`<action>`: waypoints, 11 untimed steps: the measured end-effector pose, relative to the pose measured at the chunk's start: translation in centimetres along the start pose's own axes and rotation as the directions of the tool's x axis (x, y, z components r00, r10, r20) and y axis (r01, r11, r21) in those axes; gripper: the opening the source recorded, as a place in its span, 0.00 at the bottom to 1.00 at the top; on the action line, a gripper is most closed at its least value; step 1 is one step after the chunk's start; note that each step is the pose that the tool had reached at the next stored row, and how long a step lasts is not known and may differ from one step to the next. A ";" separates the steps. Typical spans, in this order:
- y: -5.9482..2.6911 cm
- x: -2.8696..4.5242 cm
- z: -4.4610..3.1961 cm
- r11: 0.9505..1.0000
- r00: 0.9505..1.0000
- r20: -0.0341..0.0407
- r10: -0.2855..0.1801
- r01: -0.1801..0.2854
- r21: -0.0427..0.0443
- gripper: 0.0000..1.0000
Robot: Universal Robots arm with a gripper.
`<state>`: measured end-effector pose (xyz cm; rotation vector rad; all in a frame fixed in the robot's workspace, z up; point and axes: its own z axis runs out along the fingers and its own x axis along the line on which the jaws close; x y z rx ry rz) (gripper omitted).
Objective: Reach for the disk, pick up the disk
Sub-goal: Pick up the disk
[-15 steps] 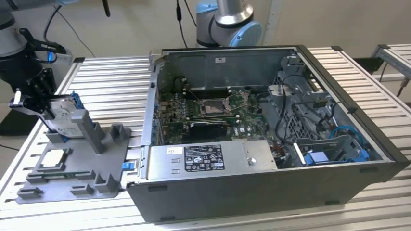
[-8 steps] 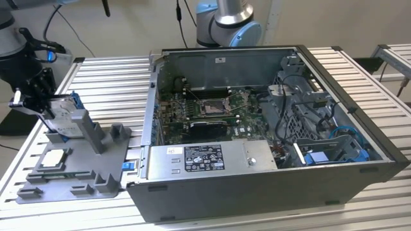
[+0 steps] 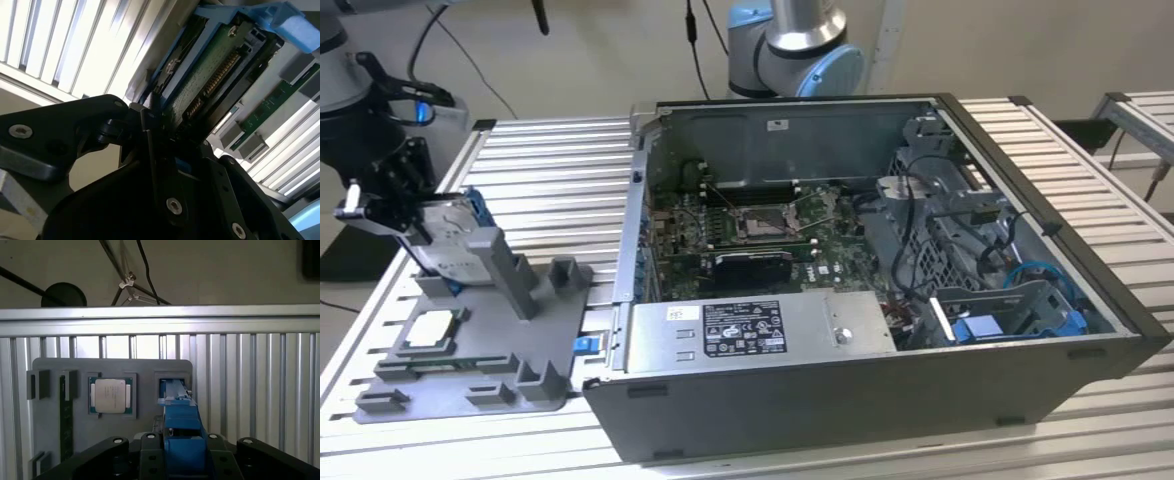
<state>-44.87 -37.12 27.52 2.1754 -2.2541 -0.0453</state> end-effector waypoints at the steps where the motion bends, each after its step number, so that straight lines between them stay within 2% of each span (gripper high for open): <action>1: 0.00 0.00 -0.08 1.000 1.000 0.000 0.000 0.000 0.000 0.00; 11: 0.05 -0.03 -1.30 1.000 1.000 0.000 0.000 0.000 0.000 0.00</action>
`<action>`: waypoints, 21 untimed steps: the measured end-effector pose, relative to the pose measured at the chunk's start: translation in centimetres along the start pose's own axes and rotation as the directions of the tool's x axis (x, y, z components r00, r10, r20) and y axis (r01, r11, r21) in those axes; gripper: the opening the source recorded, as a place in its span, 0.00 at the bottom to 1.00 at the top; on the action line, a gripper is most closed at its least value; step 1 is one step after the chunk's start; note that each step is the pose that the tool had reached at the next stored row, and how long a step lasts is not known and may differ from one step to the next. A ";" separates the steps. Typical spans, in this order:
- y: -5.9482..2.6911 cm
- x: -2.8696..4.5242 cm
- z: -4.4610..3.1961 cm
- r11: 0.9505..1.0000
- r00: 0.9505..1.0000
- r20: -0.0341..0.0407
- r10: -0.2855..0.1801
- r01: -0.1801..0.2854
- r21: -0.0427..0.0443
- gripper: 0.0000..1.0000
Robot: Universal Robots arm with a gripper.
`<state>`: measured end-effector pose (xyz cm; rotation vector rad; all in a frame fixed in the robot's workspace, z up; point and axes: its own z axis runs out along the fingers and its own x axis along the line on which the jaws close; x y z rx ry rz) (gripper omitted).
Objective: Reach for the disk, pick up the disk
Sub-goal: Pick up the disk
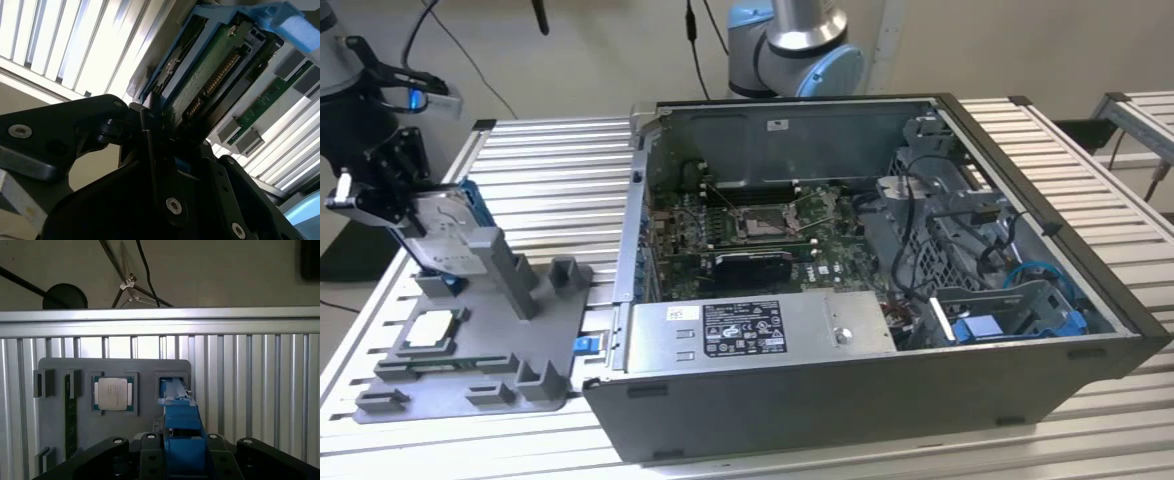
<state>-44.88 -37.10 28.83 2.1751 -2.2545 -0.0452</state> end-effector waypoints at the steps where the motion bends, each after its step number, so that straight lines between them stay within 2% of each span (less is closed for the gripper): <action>1: 0.00 0.00 -0.13 1.000 1.000 0.000 0.000 0.000 0.000 0.00; 11: 0.03 -0.01 -1.34 1.000 1.000 0.000 0.000 0.000 0.000 0.00; 21: 0.05 -0.02 -2.20 1.000 1.000 0.000 -0.001 0.001 0.000 0.00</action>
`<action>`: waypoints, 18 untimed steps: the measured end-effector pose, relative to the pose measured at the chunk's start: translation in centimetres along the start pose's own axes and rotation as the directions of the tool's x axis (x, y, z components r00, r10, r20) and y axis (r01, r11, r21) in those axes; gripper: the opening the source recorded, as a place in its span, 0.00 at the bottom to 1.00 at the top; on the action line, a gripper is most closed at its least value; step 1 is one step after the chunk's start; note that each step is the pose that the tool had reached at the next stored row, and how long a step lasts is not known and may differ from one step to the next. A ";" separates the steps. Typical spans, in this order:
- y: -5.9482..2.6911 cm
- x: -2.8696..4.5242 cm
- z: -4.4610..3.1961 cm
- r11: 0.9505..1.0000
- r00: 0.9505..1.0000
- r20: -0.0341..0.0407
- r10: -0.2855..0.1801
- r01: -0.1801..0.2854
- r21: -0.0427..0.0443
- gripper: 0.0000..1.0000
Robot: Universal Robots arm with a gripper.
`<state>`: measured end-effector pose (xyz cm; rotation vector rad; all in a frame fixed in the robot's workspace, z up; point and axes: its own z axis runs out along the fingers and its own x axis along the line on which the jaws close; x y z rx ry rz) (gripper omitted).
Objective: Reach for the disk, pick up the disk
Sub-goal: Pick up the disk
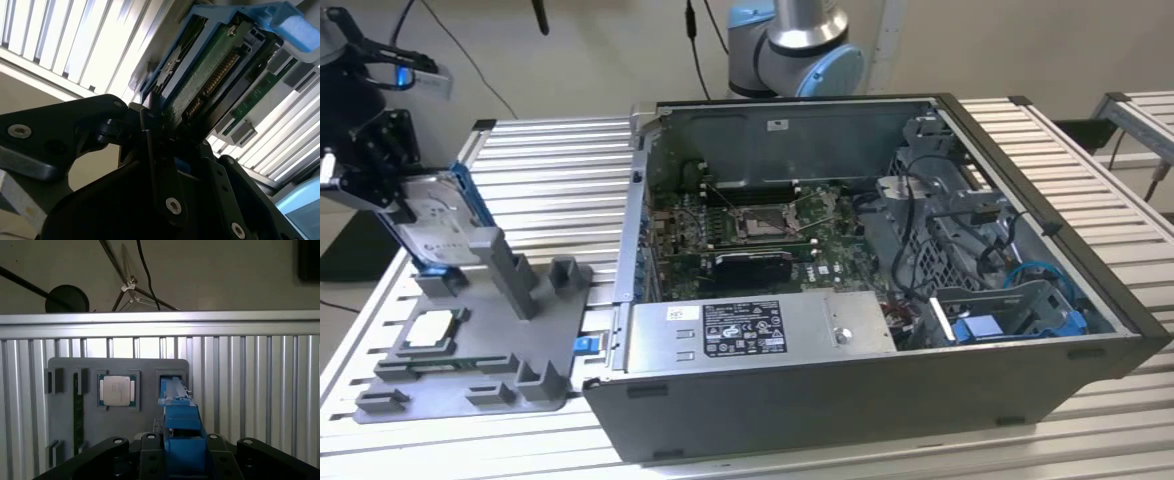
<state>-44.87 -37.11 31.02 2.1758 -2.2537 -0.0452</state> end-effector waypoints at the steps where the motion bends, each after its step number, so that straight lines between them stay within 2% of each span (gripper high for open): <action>1: 0.00 0.00 -0.13 1.000 1.000 0.000 0.000 0.000 0.000 0.00; 18: 0.09 -0.05 -3.37 1.000 1.000 0.000 0.000 0.000 0.000 0.00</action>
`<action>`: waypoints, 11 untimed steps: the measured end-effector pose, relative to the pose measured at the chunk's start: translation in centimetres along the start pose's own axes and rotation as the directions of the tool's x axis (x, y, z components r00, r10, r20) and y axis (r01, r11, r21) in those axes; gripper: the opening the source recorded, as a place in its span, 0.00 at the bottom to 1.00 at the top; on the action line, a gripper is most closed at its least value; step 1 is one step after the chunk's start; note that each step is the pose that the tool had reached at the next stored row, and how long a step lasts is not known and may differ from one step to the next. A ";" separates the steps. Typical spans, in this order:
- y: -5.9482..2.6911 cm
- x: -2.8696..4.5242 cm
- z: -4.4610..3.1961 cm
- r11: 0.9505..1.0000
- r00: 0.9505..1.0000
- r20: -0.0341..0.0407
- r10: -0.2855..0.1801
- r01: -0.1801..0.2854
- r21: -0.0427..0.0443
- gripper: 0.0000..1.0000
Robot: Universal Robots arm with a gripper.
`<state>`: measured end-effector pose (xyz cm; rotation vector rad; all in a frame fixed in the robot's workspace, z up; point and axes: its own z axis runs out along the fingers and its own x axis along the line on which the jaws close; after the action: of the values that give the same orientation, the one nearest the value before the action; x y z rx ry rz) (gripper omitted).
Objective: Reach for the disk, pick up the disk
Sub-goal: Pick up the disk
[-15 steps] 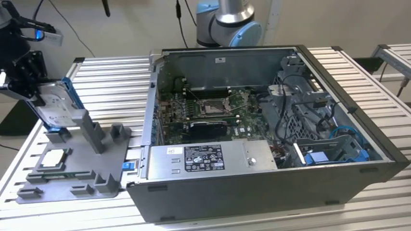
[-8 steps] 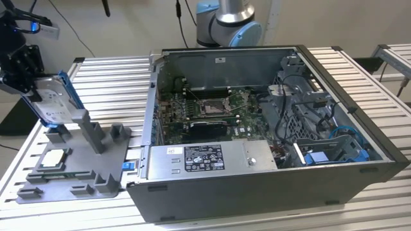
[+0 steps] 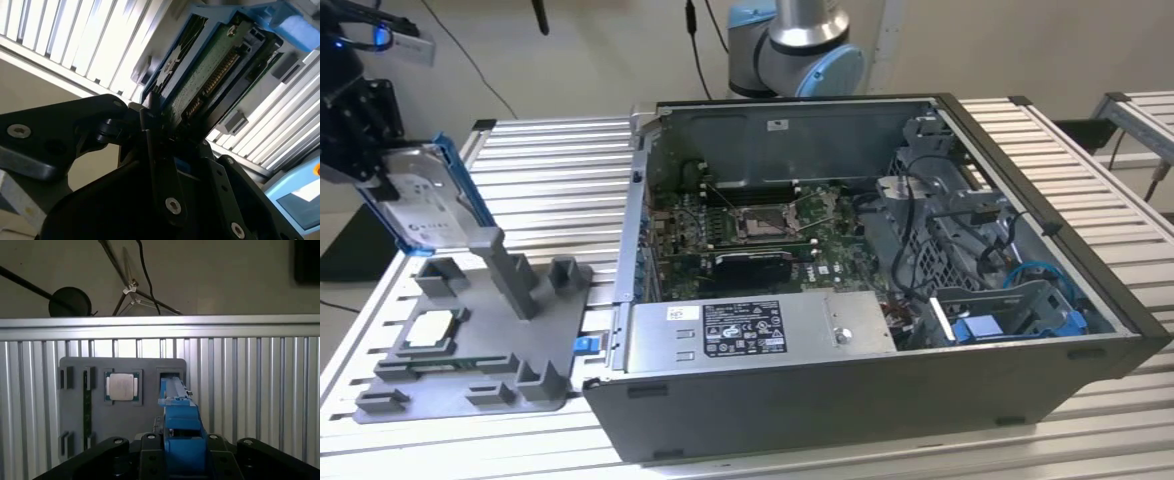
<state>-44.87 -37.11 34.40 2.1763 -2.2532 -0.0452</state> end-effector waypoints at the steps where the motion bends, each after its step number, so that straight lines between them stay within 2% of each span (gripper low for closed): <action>1: 0.01 0.00 -0.19 1.000 1.000 0.000 0.000 0.000 0.000 0.00; 11: 0.06 -0.03 -2.12 1.000 1.000 0.000 0.000 0.000 0.000 0.00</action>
<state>-44.87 -37.11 36.52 2.1768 -2.2528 -0.0452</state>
